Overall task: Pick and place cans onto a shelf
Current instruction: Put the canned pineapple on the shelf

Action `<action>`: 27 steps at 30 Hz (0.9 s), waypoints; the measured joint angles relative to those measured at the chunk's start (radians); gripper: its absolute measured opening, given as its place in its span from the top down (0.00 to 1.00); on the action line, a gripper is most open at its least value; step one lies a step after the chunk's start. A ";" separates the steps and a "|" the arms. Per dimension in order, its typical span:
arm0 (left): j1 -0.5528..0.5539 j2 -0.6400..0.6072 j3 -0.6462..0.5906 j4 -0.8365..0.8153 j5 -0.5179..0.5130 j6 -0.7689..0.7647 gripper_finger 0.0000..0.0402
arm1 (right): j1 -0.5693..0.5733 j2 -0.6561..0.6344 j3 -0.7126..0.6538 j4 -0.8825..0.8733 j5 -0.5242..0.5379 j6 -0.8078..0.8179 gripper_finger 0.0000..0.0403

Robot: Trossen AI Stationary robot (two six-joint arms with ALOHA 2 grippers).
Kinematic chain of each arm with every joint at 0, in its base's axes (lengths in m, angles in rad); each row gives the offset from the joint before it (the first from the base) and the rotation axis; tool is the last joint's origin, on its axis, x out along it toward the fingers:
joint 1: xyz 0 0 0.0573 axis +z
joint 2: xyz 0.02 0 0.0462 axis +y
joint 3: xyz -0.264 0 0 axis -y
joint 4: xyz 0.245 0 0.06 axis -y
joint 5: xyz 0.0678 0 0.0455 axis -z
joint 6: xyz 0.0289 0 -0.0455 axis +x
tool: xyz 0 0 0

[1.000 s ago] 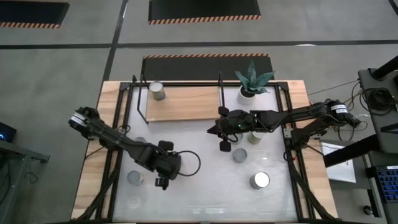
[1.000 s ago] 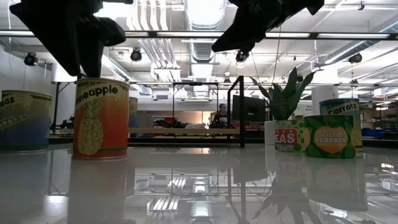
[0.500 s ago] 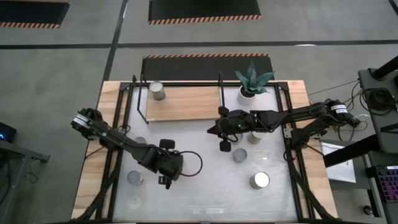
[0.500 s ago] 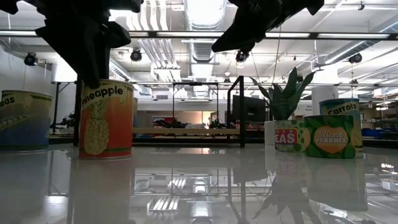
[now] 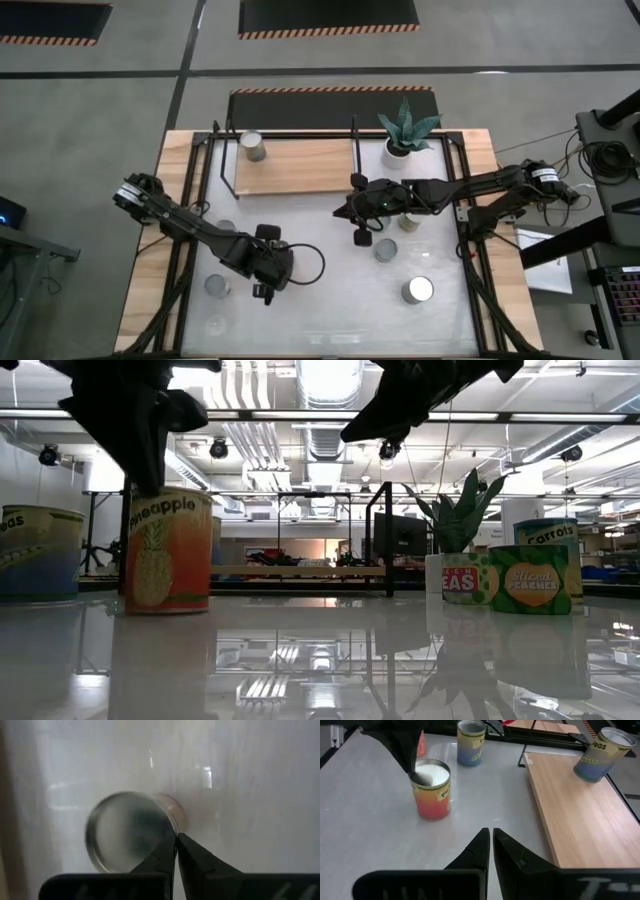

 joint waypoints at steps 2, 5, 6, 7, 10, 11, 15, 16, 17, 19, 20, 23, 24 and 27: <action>0.001 -0.024 0.008 0.005 -0.007 0.013 1.00 | 0.000 0.000 0.000 0.000 0.000 0.000 0.97; 0.002 -0.059 0.008 -0.004 -0.040 0.028 1.00 | 0.000 0.000 0.000 0.000 0.001 0.000 0.97; 0.004 -0.071 0.008 -0.014 -0.054 0.035 1.00 | 0.000 0.000 0.000 -0.001 0.000 0.000 0.97; 0.004 -0.085 0.008 -0.028 -0.072 0.043 1.00 | 0.000 0.000 0.000 -0.001 0.001 0.000 0.97; 0.022 -0.139 0.008 -0.065 -0.120 0.062 1.00 | 0.000 0.000 0.000 -0.001 0.000 0.000 0.97; 0.033 -0.153 0.008 -0.080 -0.132 0.071 1.00 | 0.000 0.000 0.000 -0.001 0.000 0.000 0.97; 0.092 -0.213 0.008 -0.145 -0.197 0.130 1.00 | 0.000 0.000 0.000 -0.001 0.001 0.000 0.97; 0.111 -0.227 0.008 -0.170 -0.216 0.148 1.00 | 0.000 0.000 0.000 -0.001 0.001 0.000 0.97; 0.135 -0.238 0.007 -0.194 -0.238 0.168 1.00 | 0.000 0.000 0.000 -0.001 0.001 0.000 0.97; 0.188 -0.257 0.001 -0.221 -0.273 0.214 1.00 | 0.000 0.000 0.000 0.000 0.001 0.000 0.97; 0.221 -0.266 0.000 -0.228 -0.278 0.242 1.00 | 0.000 0.000 0.000 0.000 0.001 0.000 0.97; 0.325 -0.286 -0.001 -0.226 -0.280 0.343 1.00 | 0.000 0.000 0.000 0.000 0.002 -0.001 0.97; 0.362 -0.288 -0.001 -0.226 -0.280 0.378 1.00 | 0.000 0.000 0.000 0.000 0.002 -0.004 0.97; 0.466 -0.298 -0.010 -0.222 -0.279 0.470 1.00 | 0.000 0.000 0.000 -0.002 0.002 -0.009 0.97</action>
